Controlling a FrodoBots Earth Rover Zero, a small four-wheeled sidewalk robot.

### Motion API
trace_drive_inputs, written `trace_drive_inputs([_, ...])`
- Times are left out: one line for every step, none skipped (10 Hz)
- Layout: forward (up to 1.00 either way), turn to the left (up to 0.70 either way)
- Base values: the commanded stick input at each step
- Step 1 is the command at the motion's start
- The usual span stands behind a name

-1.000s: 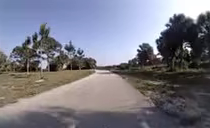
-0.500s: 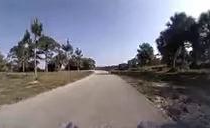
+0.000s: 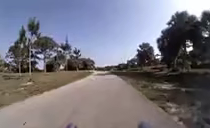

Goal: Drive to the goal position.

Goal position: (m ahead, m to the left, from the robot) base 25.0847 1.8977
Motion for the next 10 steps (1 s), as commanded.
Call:
trace_drive_inputs([1.00, 0.04])
trace_drive_inputs([1.00, 0.06])
trace_drive_inputs([1.00, 0.23])
trace_drive_inputs([1.00, 0.30])
trace_drive_inputs([1.00, 0.31])
trace_drive_inputs([1.00, 0.31])
trace_drive_inputs([1.00, 0.05])
trace_drive_inputs([1.00, 0.05])
trace_drive_inputs([1.00, 0.05])
trace_drive_inputs([1.00, 0.05])
